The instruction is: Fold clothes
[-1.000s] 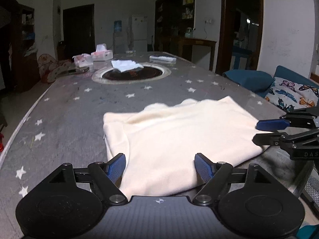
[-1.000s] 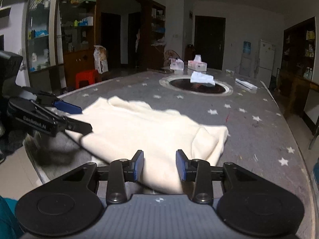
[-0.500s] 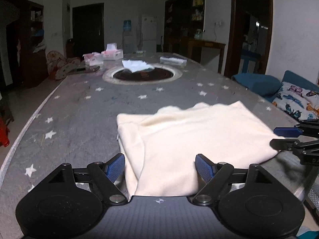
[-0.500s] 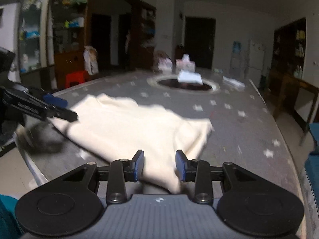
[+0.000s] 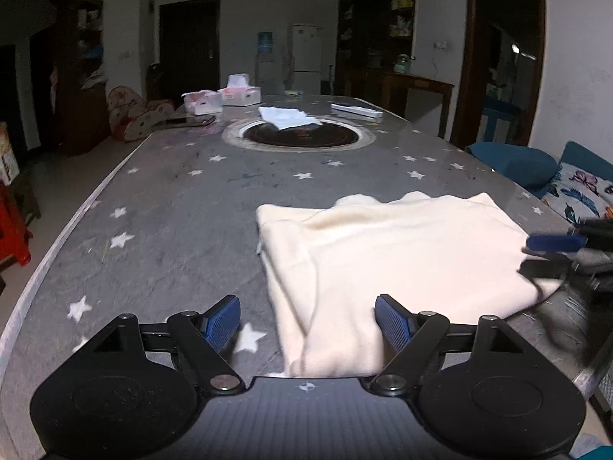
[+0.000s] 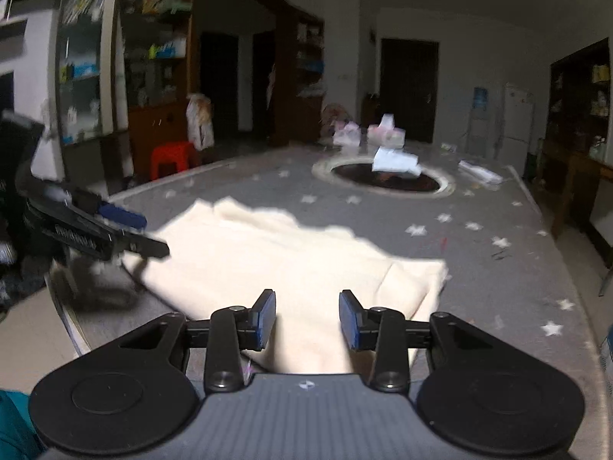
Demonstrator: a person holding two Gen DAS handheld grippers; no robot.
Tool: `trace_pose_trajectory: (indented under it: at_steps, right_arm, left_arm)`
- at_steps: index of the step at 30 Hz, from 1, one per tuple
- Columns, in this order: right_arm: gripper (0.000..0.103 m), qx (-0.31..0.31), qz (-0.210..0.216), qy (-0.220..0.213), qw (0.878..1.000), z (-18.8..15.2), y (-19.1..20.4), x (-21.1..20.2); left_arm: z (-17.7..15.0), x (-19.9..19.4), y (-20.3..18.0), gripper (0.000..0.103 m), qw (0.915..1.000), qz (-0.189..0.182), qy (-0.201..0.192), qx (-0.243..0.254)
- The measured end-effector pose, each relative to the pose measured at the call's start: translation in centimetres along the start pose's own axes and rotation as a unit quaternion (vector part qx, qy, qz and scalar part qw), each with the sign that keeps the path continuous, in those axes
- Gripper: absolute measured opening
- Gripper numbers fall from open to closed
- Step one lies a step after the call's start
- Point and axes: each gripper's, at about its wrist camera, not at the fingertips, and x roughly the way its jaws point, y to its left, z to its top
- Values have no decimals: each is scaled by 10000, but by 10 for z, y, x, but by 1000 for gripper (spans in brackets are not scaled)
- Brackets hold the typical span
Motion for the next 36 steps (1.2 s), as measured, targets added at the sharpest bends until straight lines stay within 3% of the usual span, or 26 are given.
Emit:
trace_pose_trajectory:
  at_steps: [13, 17, 23, 30, 36]
  right_arm:
    - [45, 25, 4, 88, 10000, -2, -1, 3]
    - [54, 9, 57, 44, 10000, 9, -4, -1]
    - [54, 216, 149, 111, 9996, 31, -18, 17]
    - [50, 716, 61, 635, 9954, 30, -46, 51]
    - [49, 725, 111, 497, 9961, 46, -50, 49]
  left_arm:
    - [-15, -20, 26, 84, 9995, 208, 54, -232]
    - [-2, -22, 22, 83, 9998, 165, -15, -99]
    - [26, -8, 13, 83, 9994, -193, -156, -228]
    - [40, 19, 7, 83, 9998, -133, -66, -154]
    - [53, 43, 2, 83, 9999, -81, 11, -91]
